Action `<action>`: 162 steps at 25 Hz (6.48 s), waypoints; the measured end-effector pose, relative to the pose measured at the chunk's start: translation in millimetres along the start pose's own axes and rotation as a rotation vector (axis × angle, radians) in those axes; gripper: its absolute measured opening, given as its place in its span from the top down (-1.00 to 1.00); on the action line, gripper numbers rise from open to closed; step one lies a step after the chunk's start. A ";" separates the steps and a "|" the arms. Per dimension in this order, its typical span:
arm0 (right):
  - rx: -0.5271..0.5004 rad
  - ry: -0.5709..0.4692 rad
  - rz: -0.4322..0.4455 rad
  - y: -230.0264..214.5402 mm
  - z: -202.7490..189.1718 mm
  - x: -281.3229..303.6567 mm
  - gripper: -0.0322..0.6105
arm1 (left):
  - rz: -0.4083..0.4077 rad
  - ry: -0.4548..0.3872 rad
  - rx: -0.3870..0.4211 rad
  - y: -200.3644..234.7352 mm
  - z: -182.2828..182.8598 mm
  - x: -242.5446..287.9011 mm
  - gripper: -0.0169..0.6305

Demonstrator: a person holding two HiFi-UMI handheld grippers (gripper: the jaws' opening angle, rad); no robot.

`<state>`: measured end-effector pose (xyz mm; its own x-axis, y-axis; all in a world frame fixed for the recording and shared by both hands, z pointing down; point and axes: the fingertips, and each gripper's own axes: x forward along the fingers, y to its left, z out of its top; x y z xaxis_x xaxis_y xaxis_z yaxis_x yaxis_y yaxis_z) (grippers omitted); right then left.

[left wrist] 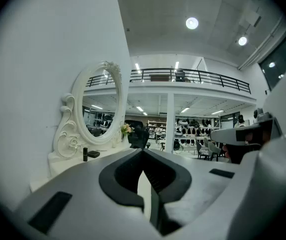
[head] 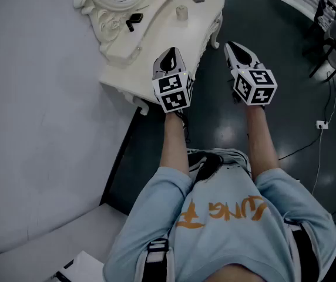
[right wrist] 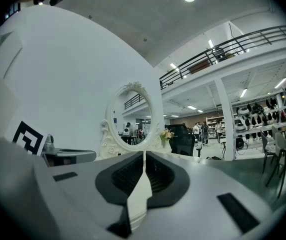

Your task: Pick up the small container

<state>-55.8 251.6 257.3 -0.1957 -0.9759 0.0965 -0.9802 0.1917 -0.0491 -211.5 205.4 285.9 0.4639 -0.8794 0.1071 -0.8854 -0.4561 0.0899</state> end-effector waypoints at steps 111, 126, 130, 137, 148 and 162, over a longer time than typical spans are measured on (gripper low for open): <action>0.241 0.362 0.441 -232.9 -149.9 438.0 0.79 | 0.262 0.353 -0.155 55.0 -157.8 419.4 0.50; 0.200 0.417 0.446 -231.3 -164.8 455.6 0.79 | 0.291 0.342 -0.175 78.1 -169.4 442.0 0.00; 0.193 0.426 0.443 -232.1 -165.6 462.8 0.79 | 0.293 0.335 -0.181 82.7 -169.9 450.2 -0.04; 0.191 0.441 0.437 -232.4 -169.4 473.7 0.79 | 0.289 0.347 -0.158 89.0 -173.3 465.3 -0.06; 0.198 0.463 0.407 -239.9 -177.2 491.7 0.79 | 0.265 0.361 -0.093 95.8 -175.5 489.1 -0.07; 0.185 0.446 0.378 -249.5 -166.9 492.8 0.79 | 0.292 0.417 -0.024 98.1 -176.9 491.9 -0.07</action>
<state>87.4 -259.7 483.1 -0.5612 -0.6990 0.4432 -0.8272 0.4557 -0.3289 -64.9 -247.8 522.6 0.1741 -0.8380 0.5171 -0.9812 -0.1918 0.0194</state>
